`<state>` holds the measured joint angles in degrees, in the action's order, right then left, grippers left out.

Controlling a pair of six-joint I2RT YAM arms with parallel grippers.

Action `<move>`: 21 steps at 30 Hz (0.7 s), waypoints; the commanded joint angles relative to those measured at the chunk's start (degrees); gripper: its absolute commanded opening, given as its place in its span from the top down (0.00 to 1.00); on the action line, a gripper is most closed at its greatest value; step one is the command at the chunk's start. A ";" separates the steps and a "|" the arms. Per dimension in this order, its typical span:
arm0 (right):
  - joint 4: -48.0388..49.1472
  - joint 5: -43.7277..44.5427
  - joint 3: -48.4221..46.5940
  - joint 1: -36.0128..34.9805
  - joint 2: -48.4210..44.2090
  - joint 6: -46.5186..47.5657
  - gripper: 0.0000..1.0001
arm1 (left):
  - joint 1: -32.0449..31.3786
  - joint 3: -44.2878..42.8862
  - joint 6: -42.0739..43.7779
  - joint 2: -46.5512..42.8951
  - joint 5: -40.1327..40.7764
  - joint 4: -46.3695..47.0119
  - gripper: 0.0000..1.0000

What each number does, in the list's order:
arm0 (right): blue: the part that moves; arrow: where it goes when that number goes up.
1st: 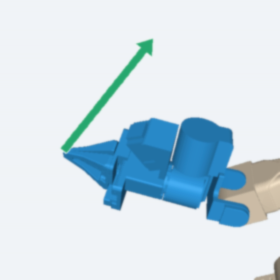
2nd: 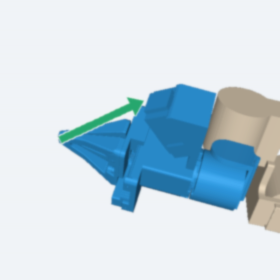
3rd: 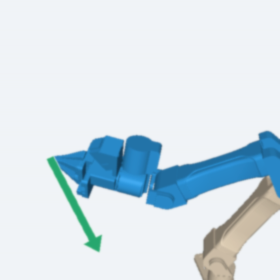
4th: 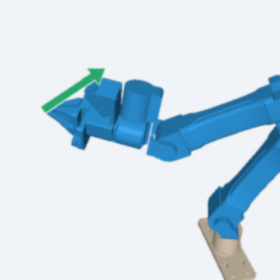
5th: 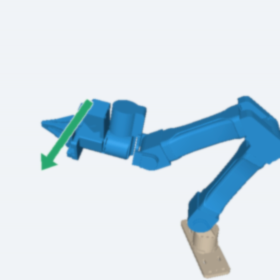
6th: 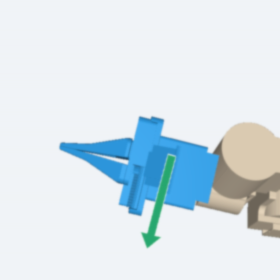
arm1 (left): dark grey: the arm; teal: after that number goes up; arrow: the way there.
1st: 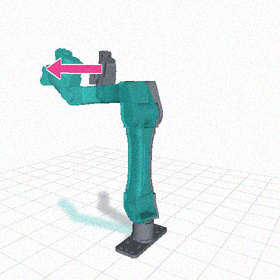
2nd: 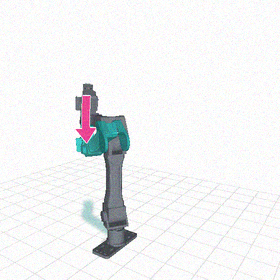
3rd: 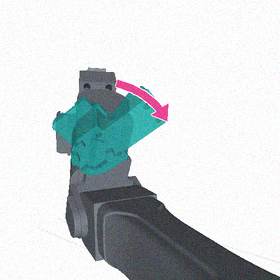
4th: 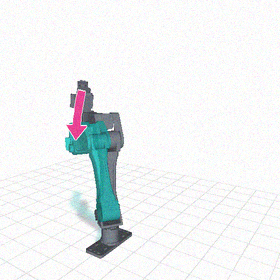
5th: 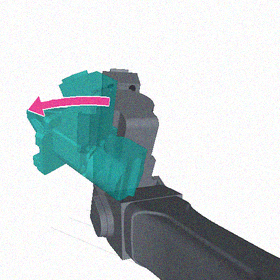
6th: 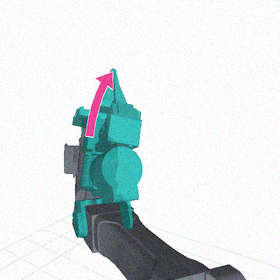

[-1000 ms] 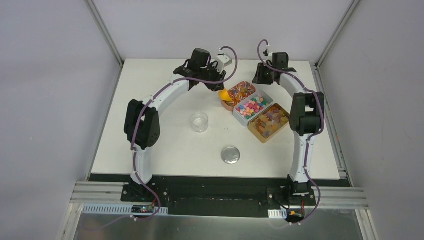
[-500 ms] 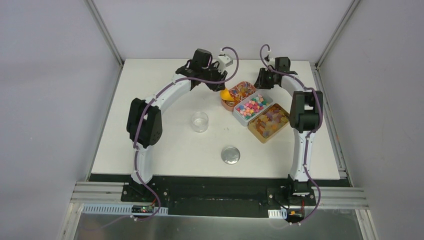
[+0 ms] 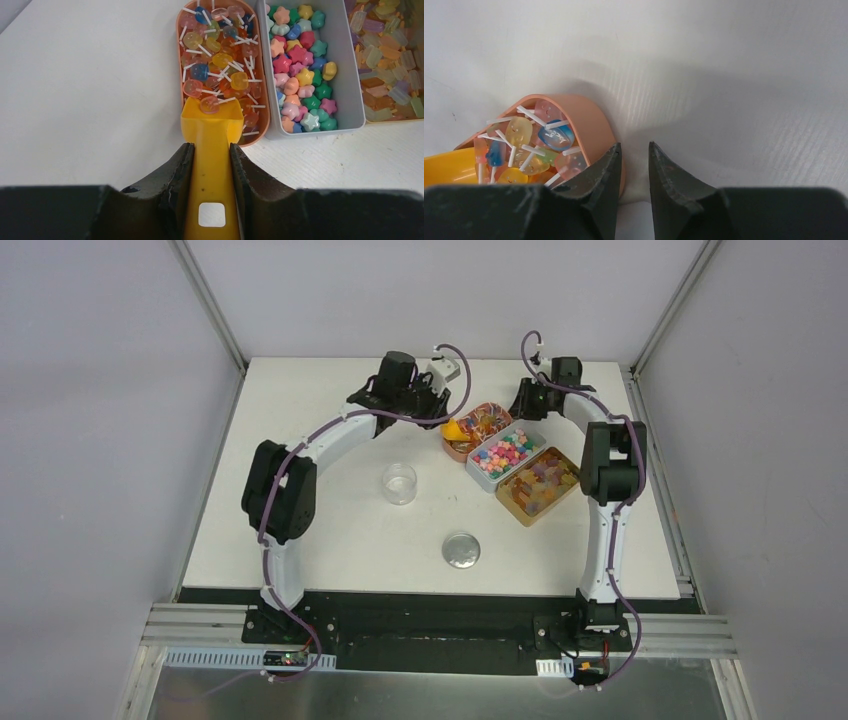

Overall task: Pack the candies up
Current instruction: Scoop the fake candies from the storage box.

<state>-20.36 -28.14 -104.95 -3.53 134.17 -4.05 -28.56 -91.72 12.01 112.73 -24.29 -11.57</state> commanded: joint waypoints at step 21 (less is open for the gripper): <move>2.01 -3.54 0.69 0.17 -1.63 -0.91 0.74 | -0.36 12.27 -1.06 -2.41 0.67 13.16 1.00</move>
<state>-19.53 -29.41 -104.40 -3.25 134.17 -4.64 -28.56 -80.71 10.24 111.00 -24.29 1.52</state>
